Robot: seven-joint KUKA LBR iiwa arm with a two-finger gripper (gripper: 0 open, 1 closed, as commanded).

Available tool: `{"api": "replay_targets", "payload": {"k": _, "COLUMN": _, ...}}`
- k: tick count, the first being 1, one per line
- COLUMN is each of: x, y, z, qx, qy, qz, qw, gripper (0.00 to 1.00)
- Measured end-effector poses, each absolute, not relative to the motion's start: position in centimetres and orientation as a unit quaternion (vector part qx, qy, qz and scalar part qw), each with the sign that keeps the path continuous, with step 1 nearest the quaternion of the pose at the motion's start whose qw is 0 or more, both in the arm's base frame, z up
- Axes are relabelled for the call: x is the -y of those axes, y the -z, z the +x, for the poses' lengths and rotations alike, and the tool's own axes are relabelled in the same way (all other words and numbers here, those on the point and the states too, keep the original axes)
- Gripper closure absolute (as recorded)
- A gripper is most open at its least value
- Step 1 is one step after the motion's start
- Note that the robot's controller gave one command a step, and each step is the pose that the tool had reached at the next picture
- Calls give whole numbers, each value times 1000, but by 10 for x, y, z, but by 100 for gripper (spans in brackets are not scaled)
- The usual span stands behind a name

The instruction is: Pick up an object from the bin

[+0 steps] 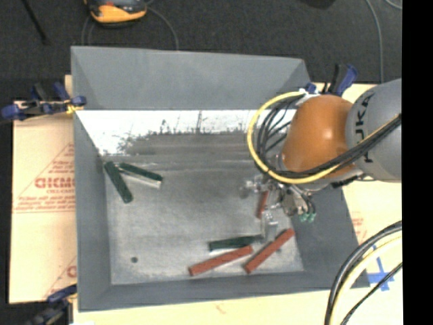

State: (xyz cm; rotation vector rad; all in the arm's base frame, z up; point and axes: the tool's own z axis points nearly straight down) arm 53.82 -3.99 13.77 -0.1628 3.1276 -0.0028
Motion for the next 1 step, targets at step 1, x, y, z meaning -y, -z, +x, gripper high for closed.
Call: {"api": "replay_targets", "payload": {"k": 1, "x": 30, "y": -73, "z": 518, "qx": -985, "qy": 0, "qz": -171, "qw": 1, "gripper": 100}}
